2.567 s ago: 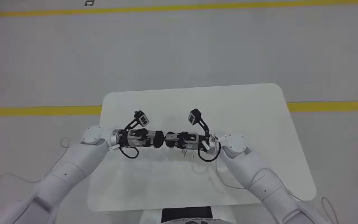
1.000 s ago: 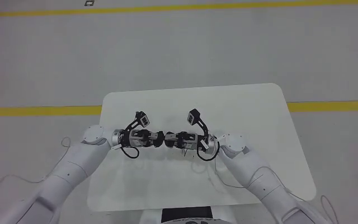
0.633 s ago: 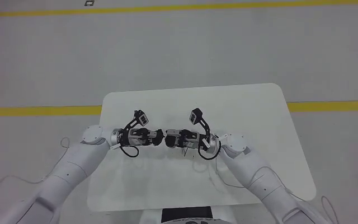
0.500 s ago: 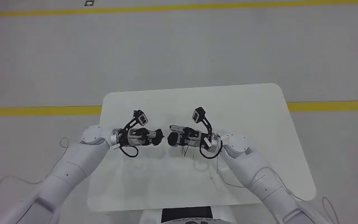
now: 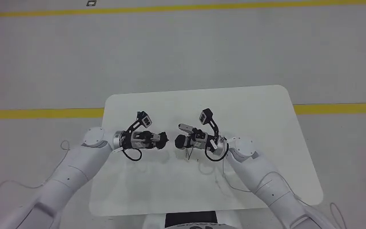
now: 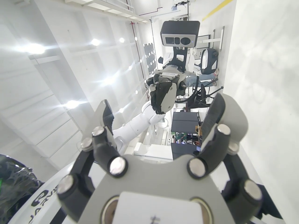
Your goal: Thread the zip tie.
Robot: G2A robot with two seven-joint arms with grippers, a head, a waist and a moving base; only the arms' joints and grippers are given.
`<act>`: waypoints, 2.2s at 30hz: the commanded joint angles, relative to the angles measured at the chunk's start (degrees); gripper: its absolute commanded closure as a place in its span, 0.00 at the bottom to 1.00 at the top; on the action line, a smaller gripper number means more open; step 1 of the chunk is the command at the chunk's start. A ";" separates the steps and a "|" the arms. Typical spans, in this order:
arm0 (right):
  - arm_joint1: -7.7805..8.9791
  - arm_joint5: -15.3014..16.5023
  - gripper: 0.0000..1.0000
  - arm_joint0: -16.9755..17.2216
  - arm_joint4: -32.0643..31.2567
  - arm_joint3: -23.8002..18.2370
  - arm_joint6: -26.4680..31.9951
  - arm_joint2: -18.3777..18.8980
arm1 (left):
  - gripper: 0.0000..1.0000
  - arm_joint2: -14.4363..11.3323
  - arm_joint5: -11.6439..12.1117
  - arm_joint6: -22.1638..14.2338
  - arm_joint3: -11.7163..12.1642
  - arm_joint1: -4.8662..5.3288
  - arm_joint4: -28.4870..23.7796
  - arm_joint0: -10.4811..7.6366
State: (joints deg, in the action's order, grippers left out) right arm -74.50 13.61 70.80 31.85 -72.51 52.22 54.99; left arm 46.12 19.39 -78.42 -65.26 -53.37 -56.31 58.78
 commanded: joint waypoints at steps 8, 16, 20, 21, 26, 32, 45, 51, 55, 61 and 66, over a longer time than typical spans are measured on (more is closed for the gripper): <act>0.00 0.00 0.00 0.00 0.00 0.00 0.00 0.00 | 1.00 14.63 0.09 11.29 -12.41 0.62 29.85 8.47; 0.00 0.00 0.00 0.00 0.00 0.00 0.00 0.00 | 1.00 23.22 0.09 9.24 -17.10 -1.12 37.03 13.37; 0.00 0.00 0.00 0.00 0.00 0.00 0.00 0.00 | 1.00 26.75 0.09 8.32 -18.81 -2.53 39.79 14.88; 0.00 0.00 0.00 0.00 0.00 0.00 0.00 0.00 | 1.00 27.14 0.09 8.08 -19.52 -2.87 39.89 15.32; 0.00 0.00 0.00 0.00 0.00 0.00 0.00 0.00 | 1.00 27.56 0.09 7.49 -20.37 -3.21 39.43 15.83; 0.00 0.00 0.00 0.00 0.00 0.00 0.00 0.00 | 1.00 27.78 0.09 10.85 -20.84 -3.21 41.79 15.77; 0.00 0.00 0.00 0.00 0.00 0.00 0.00 0.00 | 1.00 32.15 0.09 6.70 -19.69 -4.17 38.06 15.85; 0.00 0.00 0.00 0.00 0.00 0.00 0.00 0.00 | 1.00 32.15 0.09 6.70 -19.69 -4.17 38.06 15.85; 0.00 0.00 0.00 0.00 0.00 0.00 0.00 0.00 | 1.00 32.15 0.09 6.70 -19.69 -4.17 38.06 15.85; 0.00 0.00 0.00 0.00 0.00 0.00 0.00 0.00 | 1.00 32.15 0.09 6.70 -19.69 -4.17 38.06 15.85; 0.00 0.00 0.00 0.00 0.00 0.00 0.00 0.00 | 1.00 32.15 0.09 6.70 -19.69 -4.17 38.06 15.85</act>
State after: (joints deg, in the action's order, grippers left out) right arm -74.50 13.61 70.80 31.85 -72.51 52.22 54.99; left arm 78.27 19.48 -71.73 -84.95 -57.55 -18.25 74.63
